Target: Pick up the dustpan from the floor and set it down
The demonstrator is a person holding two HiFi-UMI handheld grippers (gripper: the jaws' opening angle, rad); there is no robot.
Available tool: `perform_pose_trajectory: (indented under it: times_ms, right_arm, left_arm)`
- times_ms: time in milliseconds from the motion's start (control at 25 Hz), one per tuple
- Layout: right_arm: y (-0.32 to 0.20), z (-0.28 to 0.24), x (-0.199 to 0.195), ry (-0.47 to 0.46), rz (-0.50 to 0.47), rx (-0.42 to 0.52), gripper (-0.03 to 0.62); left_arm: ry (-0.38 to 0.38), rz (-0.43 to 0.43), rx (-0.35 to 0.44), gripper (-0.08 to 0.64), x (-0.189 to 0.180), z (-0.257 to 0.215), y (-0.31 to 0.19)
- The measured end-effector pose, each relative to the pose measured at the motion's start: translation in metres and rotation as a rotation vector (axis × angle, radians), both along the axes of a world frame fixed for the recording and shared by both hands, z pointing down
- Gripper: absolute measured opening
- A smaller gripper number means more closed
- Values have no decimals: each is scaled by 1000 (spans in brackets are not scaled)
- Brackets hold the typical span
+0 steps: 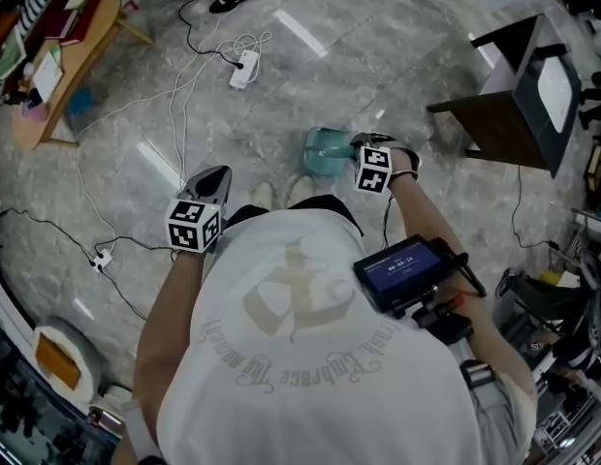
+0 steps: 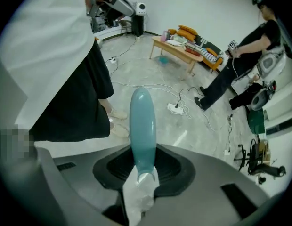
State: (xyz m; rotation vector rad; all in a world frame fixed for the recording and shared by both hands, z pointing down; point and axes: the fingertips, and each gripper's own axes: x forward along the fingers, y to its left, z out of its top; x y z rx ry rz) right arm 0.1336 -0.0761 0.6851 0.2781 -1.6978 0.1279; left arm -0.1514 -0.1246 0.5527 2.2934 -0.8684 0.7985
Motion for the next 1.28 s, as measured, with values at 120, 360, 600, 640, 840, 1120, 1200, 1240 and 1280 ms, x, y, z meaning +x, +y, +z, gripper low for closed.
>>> perform_pose_trajectory:
  times_ms: [120,360,600,640,840,1120,1200,1240,1280]
  right_arm:
    - [-3,9,-6,25,-137,-13,126]
    - [-8,27,-6,97,-365,-31,126]
    - [-17,51,-4,164,-534,-62,124]
    - [-19,55,-7,172,-563,-62,124]
    - [-21,67,-27,180,-702,-56,124]
    - [-14,69,-62,129,-700,-49,126]
    - [-15,68,-67,126,-679,-42,126]
    - [-15,69,-68,125,-670,-44,127]
    - [-15,69,-67,124,-660,-49,127]
  left_arm:
    - [-9,-29,-9,12,-3,2,1]
    - [-15,-83,-13,12,-9,1,3]
    - [-32,-149,-25,12,-17,4,9]
    - [-36,-162,-26,12,-20,4,10]
    - [-51,-233,-31,12,-35,4,23]
    - [-61,-313,-31,12,-47,-3,41]
    - [-63,-326,-33,12,-49,-3,45]
    - [-63,-331,-35,12,-49,-3,48]
    - [-63,-336,-38,12,-49,-3,50]
